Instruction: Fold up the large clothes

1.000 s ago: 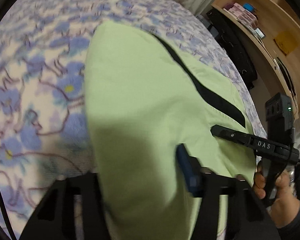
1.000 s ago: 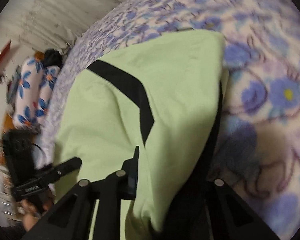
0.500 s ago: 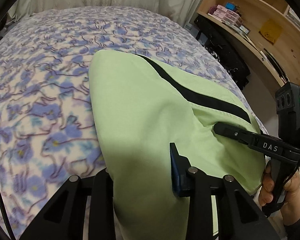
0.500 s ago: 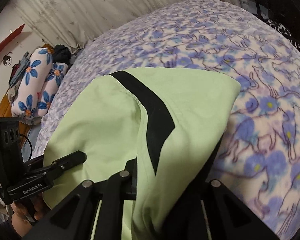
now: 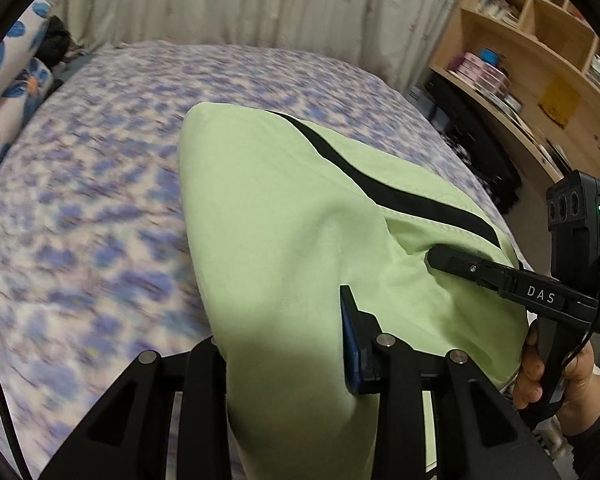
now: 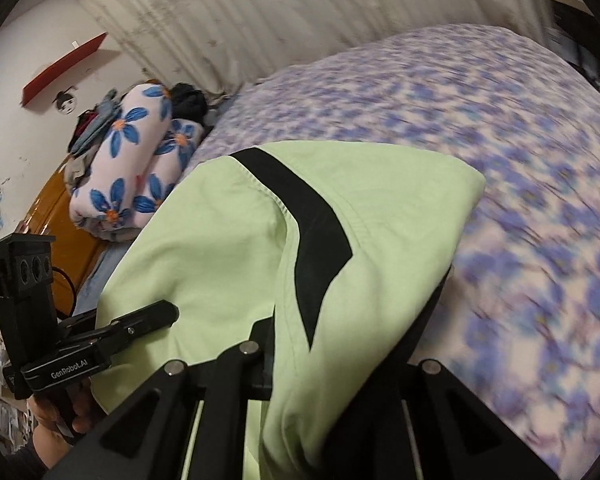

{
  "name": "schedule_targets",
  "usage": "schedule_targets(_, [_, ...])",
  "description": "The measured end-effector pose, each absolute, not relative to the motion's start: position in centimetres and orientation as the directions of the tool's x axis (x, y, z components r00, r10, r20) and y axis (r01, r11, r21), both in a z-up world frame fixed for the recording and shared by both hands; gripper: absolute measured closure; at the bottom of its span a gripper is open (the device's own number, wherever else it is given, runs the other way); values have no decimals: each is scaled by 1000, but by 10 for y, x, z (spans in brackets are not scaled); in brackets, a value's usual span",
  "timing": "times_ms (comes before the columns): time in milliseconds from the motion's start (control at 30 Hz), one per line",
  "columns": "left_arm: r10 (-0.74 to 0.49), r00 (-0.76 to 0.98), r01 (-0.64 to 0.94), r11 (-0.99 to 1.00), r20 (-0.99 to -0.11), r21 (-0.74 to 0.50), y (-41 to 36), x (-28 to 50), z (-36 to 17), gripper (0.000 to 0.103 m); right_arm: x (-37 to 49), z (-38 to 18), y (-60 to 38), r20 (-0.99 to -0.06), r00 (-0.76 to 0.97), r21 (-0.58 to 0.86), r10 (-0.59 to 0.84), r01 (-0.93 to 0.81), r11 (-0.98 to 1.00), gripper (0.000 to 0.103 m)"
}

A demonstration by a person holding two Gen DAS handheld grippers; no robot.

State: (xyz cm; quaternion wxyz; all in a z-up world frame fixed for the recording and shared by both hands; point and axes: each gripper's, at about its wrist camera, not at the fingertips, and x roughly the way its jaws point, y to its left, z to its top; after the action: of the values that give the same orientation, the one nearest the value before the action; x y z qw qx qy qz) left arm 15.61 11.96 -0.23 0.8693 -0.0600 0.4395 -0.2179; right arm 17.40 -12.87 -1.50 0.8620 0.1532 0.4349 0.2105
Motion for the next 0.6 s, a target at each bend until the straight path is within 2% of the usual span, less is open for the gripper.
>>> schedule_targets(167, [-378, 561, 312, 921, -737, -234, 177, 221, 10, 71, 243, -4, -67, -658, 540, 442, 524, -286, 850, 91])
schedule_targets(367, [-357, 596, 336, 925, -719, -180, 224, 339, 13, 71, 346, -2, -14, -614, 590, 435, 523, -300, 849, 91])
schedule_targets(533, [-345, 609, 342, 927, -714, -156, 247, 431, -10, 69, 435, -31, 6, -581, 601, 498, 549, -270, 824, 91])
schedule_targets(600, [-343, 607, 339, 928, -717, -156, 259, 467, -32, 68, 469, -53, 18, -581, 611, 472, 538, -286, 834, 90])
